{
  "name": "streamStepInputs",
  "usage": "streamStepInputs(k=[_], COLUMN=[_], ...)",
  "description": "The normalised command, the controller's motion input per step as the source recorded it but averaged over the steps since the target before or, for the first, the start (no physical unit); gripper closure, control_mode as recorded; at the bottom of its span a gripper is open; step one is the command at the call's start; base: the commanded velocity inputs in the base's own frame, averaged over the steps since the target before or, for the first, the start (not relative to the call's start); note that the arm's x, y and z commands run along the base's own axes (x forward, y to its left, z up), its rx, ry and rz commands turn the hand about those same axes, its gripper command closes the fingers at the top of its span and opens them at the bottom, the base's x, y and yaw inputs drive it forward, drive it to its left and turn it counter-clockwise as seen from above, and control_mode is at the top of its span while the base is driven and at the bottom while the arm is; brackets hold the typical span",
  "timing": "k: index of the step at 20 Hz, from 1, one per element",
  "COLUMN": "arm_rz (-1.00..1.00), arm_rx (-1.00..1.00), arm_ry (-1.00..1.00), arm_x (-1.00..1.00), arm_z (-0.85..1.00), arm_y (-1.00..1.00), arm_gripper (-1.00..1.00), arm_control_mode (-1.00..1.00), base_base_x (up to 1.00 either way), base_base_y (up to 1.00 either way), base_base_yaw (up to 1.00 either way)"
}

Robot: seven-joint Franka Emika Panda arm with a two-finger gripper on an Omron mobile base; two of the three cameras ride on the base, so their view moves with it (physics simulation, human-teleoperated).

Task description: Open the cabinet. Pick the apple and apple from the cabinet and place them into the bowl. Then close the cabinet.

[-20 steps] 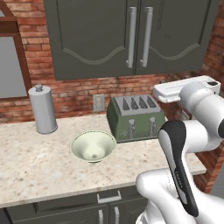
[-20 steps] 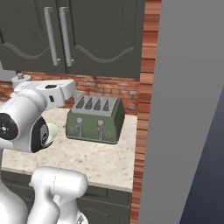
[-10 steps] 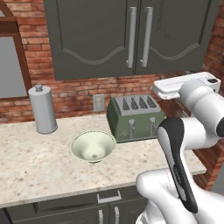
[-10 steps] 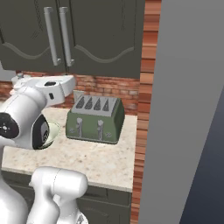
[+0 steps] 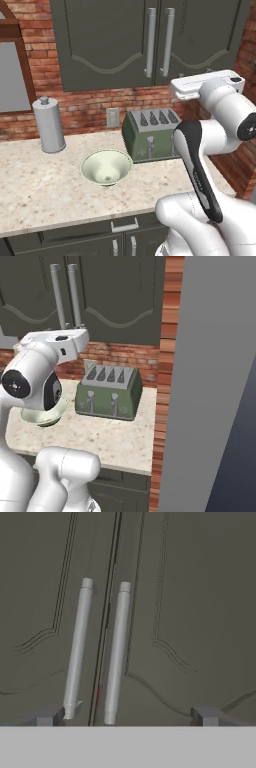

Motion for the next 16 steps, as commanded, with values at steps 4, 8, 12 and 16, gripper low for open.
streamStepInputs(k=[4,8,12,16], arm_rz=[0.05,0.07,0.02,0.0], arm_rx=[-0.01,-0.02,-0.01,0.0], arm_ry=[-0.04,-0.03,-0.02,0.01], arm_x=[0.4,0.41,0.47,0.58], arm_z=[0.16,0.05,0.0,0.0], arm_y=[0.12,0.19,0.05,0.0], arm_gripper=[-1.0,-1.0,-1.0,-1.0], arm_control_mode=[-1.0,-1.0,-1.0,-1.0], base_base_x=[0.0,0.0,0.0,0.0], base_base_y=[0.0,0.0,0.0,0.0], base_base_yaw=[0.0,0.0,0.0,0.0])
